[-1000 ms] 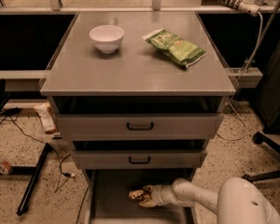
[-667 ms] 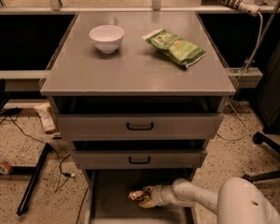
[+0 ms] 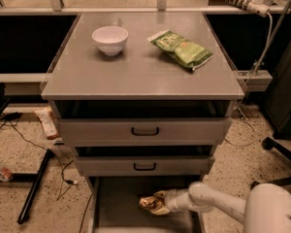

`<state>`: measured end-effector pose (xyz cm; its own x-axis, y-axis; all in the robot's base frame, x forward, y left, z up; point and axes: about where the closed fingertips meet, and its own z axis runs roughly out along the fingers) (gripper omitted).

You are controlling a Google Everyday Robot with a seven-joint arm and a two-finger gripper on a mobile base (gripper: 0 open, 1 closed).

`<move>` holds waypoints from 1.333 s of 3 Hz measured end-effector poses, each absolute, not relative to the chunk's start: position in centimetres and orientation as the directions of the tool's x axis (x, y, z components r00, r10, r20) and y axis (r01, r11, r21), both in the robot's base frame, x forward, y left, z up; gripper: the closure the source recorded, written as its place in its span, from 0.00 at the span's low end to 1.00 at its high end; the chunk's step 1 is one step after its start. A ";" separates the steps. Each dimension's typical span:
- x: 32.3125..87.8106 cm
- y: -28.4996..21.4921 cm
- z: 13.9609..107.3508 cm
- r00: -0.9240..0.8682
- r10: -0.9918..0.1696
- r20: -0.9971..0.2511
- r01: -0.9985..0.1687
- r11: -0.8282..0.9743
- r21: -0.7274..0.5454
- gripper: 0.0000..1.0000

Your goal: Pick orange can from bottom drawer and place on counter

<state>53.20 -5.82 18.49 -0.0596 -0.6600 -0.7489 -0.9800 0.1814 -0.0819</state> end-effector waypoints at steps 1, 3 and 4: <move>52.7 -9.3 23.4 -0.041 -0.661 -0.750 -0.977 0.185 -0.109 1.00; 52.8 -15.6 33.7 -0.028 -0.746 -0.665 -0.957 0.213 -0.199 1.00; 52.7 -17.2 39.2 -0.022 -0.802 -0.596 -0.942 0.216 -0.256 1.00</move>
Offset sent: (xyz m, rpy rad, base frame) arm -0.0055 -0.1205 0.1714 -0.1137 -0.1218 -0.0539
